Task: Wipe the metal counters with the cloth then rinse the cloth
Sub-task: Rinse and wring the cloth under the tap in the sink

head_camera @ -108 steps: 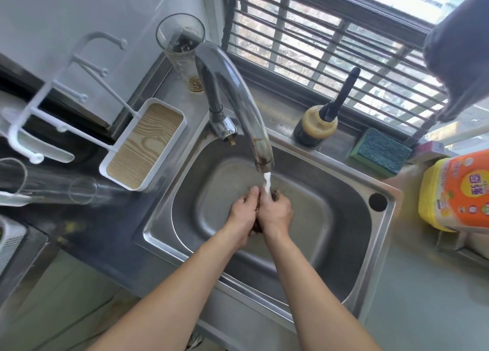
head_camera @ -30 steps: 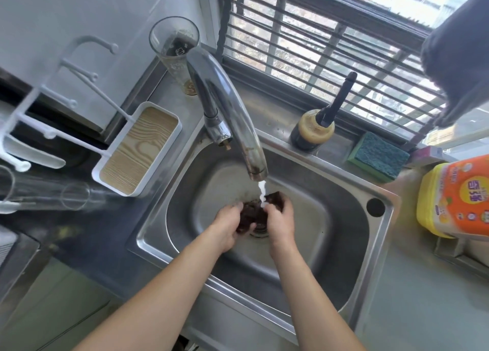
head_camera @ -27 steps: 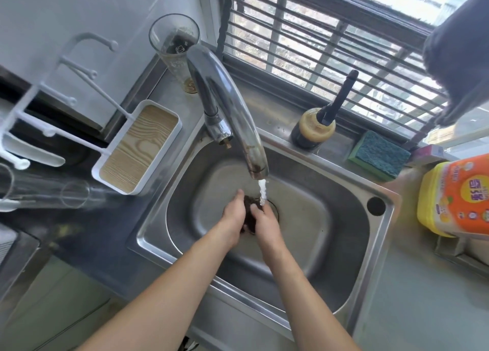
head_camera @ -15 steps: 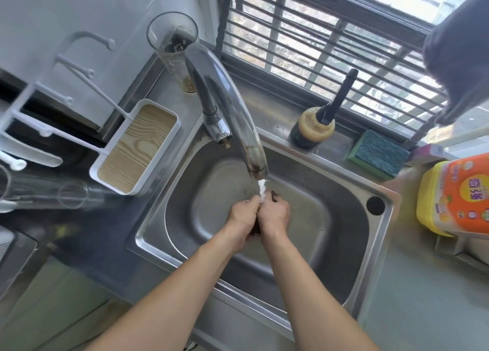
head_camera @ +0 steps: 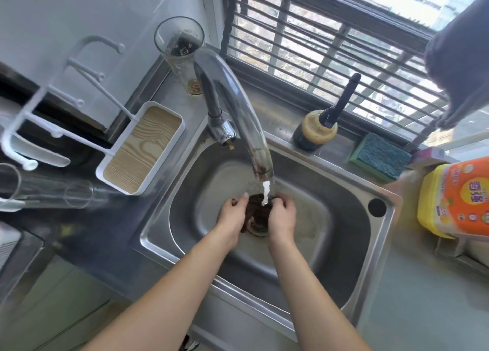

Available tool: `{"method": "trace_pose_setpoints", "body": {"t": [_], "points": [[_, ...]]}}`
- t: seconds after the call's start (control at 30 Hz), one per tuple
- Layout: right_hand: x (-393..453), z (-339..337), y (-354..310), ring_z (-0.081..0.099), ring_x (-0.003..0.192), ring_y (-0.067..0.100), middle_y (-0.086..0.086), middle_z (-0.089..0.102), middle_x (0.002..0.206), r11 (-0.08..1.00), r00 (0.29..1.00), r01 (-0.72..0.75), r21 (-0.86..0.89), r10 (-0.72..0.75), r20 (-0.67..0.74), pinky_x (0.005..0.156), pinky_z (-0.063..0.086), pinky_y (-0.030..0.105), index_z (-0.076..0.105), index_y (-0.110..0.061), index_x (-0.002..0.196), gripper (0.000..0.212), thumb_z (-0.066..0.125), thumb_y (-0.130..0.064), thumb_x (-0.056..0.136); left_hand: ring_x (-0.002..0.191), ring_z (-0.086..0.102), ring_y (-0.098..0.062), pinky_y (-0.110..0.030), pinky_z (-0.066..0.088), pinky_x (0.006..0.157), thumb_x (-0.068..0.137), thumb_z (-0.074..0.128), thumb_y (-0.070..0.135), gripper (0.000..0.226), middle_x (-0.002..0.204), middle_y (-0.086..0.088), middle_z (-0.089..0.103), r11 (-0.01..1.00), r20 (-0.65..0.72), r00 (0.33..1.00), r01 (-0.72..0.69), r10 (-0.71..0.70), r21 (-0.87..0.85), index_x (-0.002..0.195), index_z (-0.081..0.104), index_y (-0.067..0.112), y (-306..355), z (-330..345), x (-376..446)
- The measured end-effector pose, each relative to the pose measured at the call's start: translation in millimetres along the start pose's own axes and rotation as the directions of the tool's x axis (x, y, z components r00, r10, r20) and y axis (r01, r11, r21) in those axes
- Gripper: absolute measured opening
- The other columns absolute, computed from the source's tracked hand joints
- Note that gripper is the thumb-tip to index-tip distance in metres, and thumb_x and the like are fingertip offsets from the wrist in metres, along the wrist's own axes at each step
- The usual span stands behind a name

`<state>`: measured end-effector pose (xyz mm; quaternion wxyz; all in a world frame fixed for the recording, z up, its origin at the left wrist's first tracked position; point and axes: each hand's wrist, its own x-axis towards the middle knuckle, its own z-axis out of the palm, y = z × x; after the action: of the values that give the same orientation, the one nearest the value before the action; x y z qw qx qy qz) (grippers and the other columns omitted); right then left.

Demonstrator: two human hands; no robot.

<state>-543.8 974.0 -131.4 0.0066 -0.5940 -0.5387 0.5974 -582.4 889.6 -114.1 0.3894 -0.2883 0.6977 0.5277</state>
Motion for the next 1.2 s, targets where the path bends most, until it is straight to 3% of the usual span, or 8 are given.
{"method": "trace_pose_setpoints", "body": {"t": [0.13, 0.3, 0.47, 0.6, 0.77, 0.97, 1.07, 1.2], "points": [[-25.9, 12.5, 18.3, 0.063, 0.105, 0.023, 0.004, 0.072, 0.106, 0.966, 0.975, 0.190, -0.174, -0.164, 0.150, 0.099, 0.049, 0.040, 0.069, -0.018, 0.105, 0.031, 0.054, -0.041, 0.089, 0.092, 0.067, -0.025, -0.035, 0.055, 0.088, 0.104, 0.038, 0.048, 0.048, 0.095, -0.009, 0.072, 0.986, 0.030, 0.996, 0.082, -0.078, -0.147, 0.097, 0.069, 0.012, 5.8, 12.0, -3.0], [-11.8, 8.4, 18.9, 0.067, 0.090, 0.028, 0.003, 0.072, 0.087, 0.954, 0.983, 0.177, -0.240, -0.162, 0.081, 0.087, 0.053, 0.041, 0.065, -0.012, 0.090, 0.033, 0.066, -0.046, 0.093, 0.072, 0.068, -0.013, -0.025, 0.052, 0.059, 0.099, 0.042, 0.061, 0.056, 0.072, 0.006, 0.072, 0.970, 0.101, 0.985, 0.158, -0.141, -0.184, 0.081, 0.071, 0.016, 6.4, 19.2, -13.3], [-5.4, 9.7, 10.3, 0.068, 0.082, 0.031, 0.005, 0.073, 0.078, 0.950, 0.991, 0.132, -0.283, -0.125, 0.044, 0.077, 0.054, 0.039, 0.067, -0.011, 0.079, 0.040, 0.069, -0.049, 0.088, 0.075, 0.070, -0.020, -0.029, 0.055, 0.064, 0.097, 0.050, 0.058, 0.051, 0.079, 0.001, 0.074, 0.955, 0.090, 0.987, 0.154, -0.135, -0.253, 0.082, 0.072, 0.014, 4.8, 22.5, -14.2], [-0.5, 9.9, 7.5, 0.068, 0.078, 0.034, 0.009, 0.071, 0.070, 0.963, 0.999, 0.050, -0.263, -0.052, -0.003, 0.075, 0.057, 0.042, 0.063, -0.010, 0.065, 0.043, 0.069, -0.047, 0.087, 0.053, 0.062, -0.014, -0.024, 0.047, 0.052, 0.099, 0.054, 0.046, 0.040, 0.061, 0.004, 0.068, 0.955, 0.077, 0.990, 0.131, -0.114, -0.268, 0.076, 0.066, 0.016, -0.2, 26.2, -13.9], [15.5, 3.0, 7.2, 0.071, 0.093, 0.036, 0.015, 0.077, 0.091, 0.950, 0.998, -0.064, -0.305, 0.067, -0.001, 0.088, 0.058, 0.044, 0.075, -0.010, 0.080, 0.050, 0.060, -0.057, 0.088, 0.031, 0.029, -0.006, -0.014, 0.021, 0.035, 0.104, 0.044, 0.040, 0.041, 0.041, 0.007, 0.041, 0.989, 0.166, 0.984, 0.081, -0.059, -0.127, 0.069, 0.050, 0.019, -3.7, 23.1, -12.2], [31.5, -15.6, -1.6, 0.065, 0.114, 0.039, 0.015, 0.068, 0.126, 0.969, 0.969, -0.245, -0.037, 0.243, -0.047, 0.105, 0.052, 0.050, 0.064, -0.010, 0.123, 0.071, 0.038, -0.064, 0.086, 0.057, 0.058, -0.018, -0.023, 0.044, 0.052, 0.105, 0.044, 0.035, 0.027, 0.076, -0.008, 0.064, 0.999, 0.135, 0.991, -0.019, 0.015, 0.033, 0.094, 0.056, 0.013, -6.2, 8.4, -6.4], [17.7, -17.2, -8.8, 0.066, 0.101, 0.030, 0.011, 0.070, 0.113, 0.993, 0.993, -0.115, 0.030, 0.114, 0.031, 0.090, 0.057, 0.042, 0.061, -0.018, 0.114, 0.044, 0.049, -0.038, 0.077, 0.078, 0.066, -0.024, -0.031, 0.053, 0.065, 0.101, 0.049, 0.021, 0.020, 0.096, -0.013, 0.068, 0.978, 0.073, 0.992, 0.113, -0.102, -0.174, 0.114, 0.058, 0.008, -4.8, -4.2, 9.0], [-12.8, -1.8, 0.6, 0.069, 0.094, 0.020, 0.007, 0.074, 0.109, 0.996, 0.949, -0.021, 0.092, -0.009, 0.315, 0.074, 0.053, 0.028, 0.065, -0.019, 0.125, 0.053, 0.056, -0.030, 0.074, 0.077, 0.068, -0.022, -0.024, 0.050, 0.057, 0.099, 0.052, 0.033, 0.029, 0.095, -0.010, 0.073, 0.956, 0.122, 0.982, 0.171, -0.145, -0.239, 0.108, 0.068, 0.012, -1.4, 4.3, 11.0]]}}
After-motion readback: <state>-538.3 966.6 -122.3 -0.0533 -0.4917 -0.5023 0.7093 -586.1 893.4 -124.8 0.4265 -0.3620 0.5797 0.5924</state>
